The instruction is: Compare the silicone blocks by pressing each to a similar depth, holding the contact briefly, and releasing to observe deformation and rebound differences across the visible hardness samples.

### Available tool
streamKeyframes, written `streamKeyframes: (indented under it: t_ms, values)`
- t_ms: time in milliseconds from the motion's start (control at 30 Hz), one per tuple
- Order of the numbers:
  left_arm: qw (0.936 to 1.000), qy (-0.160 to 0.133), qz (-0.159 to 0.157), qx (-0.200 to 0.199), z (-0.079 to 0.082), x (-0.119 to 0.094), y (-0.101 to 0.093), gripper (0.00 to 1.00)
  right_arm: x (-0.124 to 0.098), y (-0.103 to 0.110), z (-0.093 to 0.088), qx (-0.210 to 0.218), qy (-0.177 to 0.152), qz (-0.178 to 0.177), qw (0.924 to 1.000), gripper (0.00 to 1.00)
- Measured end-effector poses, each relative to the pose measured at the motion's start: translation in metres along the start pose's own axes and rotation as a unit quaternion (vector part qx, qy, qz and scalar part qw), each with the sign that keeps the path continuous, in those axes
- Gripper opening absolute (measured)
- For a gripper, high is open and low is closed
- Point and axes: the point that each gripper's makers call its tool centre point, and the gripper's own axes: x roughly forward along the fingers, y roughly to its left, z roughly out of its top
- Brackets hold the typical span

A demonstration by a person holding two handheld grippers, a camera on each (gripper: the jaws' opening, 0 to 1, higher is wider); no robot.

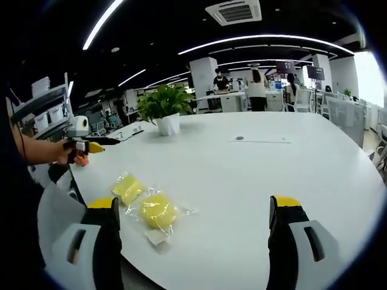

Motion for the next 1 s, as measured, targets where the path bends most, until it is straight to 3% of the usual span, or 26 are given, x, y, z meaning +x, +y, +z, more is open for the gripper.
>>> streamKeyframes:
  t_ms: [133, 267, 500, 600, 767, 833, 933, 1000]
  values:
    - [0.9990, -0.019, 0.015, -0.036, -0.012, -0.024, 0.013, 1.00, 0.004, 0.004, -0.003, -0.010, 0.003, 0.008, 0.9999, 0.97]
    - [0.9990, -0.010, 0.021, -0.037, -0.033, -0.043, 0.018, 1.00, 0.004, 0.005, -0.010, -0.010, 0.012, 0.011, 0.9998, 0.97]
    - [0.9992, -0.029, 0.025, -0.012, -0.042, -0.070, 0.021, 1.00, 0.007, 0.004, -0.026, -0.019, 0.027, 0.014, 0.9994, 0.97]
    - [0.9982, -0.045, 0.027, -0.030, -0.042, -0.079, 0.024, 1.00, 0.005, 0.009, -0.031, -0.024, 0.032, 0.015, 0.9991, 0.97]
    - [0.9980, -0.037, 0.036, -0.037, -0.053, -0.087, 0.028, 1.00, 0.002, 0.010, -0.036, -0.027, 0.026, 0.012, 0.9992, 0.97]
    - [0.9973, -0.037, 0.045, -0.044, -0.051, -0.089, 0.028, 1.00, 0.000, 0.012, -0.039, -0.022, 0.029, 0.014, 0.9992, 0.97]
    - [0.9953, -0.090, 0.036, -0.005, -0.028, -0.091, 0.024, 1.00, -0.003, 0.012, -0.040, -0.029, 0.031, 0.010, 0.9990, 0.97]
    - [0.9968, -0.073, 0.032, -0.005, -0.031, -0.088, 0.021, 1.00, -0.004, 0.013, -0.045, -0.026, 0.037, 0.016, 0.9989, 0.97]
